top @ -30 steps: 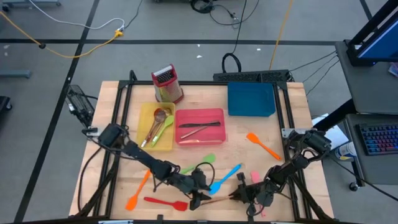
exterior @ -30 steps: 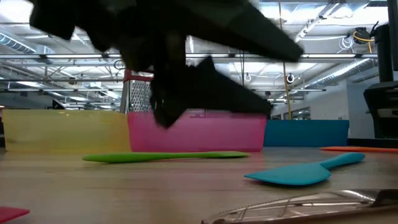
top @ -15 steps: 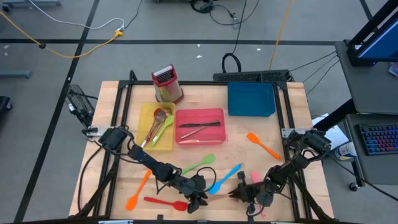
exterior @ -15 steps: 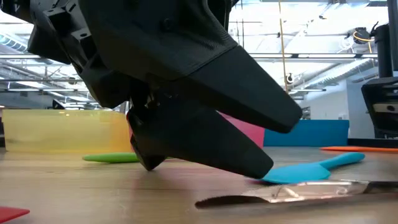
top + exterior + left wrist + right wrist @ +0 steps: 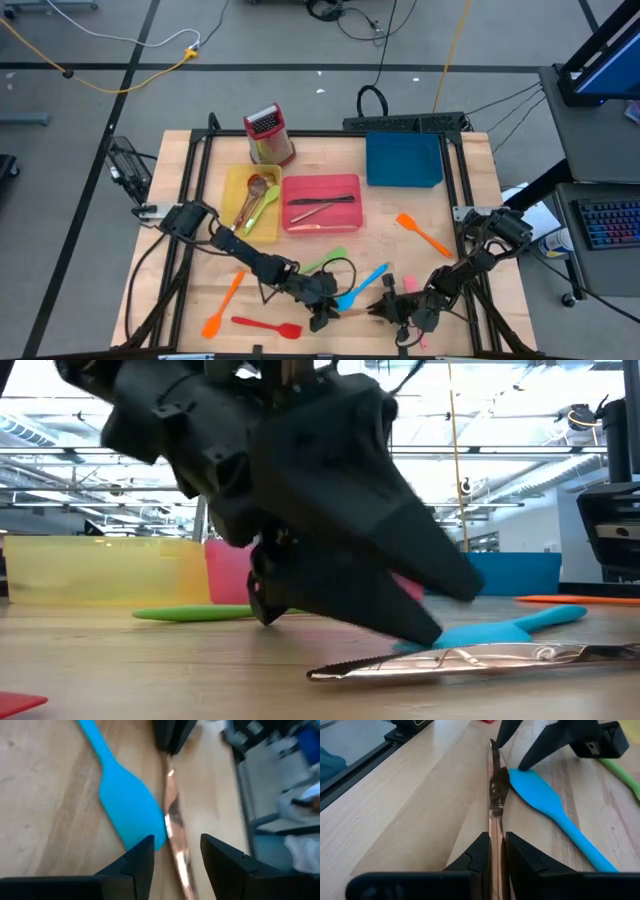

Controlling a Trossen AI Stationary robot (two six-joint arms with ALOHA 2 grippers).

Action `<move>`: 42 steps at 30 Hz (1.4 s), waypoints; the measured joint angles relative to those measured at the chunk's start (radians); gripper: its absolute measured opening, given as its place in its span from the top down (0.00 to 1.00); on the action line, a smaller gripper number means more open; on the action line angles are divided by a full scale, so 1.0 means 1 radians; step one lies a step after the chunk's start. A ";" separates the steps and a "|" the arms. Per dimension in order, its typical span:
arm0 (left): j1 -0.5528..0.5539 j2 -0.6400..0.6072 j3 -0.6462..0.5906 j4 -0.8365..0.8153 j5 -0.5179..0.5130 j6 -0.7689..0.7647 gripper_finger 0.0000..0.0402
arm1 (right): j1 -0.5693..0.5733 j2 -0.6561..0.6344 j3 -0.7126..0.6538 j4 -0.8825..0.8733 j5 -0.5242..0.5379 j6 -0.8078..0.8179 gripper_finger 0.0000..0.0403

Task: Pick & Place Kitchen Items
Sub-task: Put the gold table knife into the pink bin

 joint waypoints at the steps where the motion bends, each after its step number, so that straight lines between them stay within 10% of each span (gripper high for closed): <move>1: 0.000 0.000 0.025 -0.062 0.000 0.012 0.59 | 0.000 0.000 0.000 0.000 0.000 0.001 0.89; 9: -0.011 0.000 0.217 -0.456 0.008 0.056 0.59 | 0.000 0.000 0.000 -0.001 0.000 0.002 0.89; 30: -0.013 0.057 0.241 -0.398 0.044 0.057 0.60 | 0.005 -0.001 0.000 0.001 0.001 -0.021 0.89; 42: -0.008 0.061 0.239 -0.383 0.044 0.100 0.80 | 0.006 -0.001 0.000 0.002 0.047 -0.068 0.89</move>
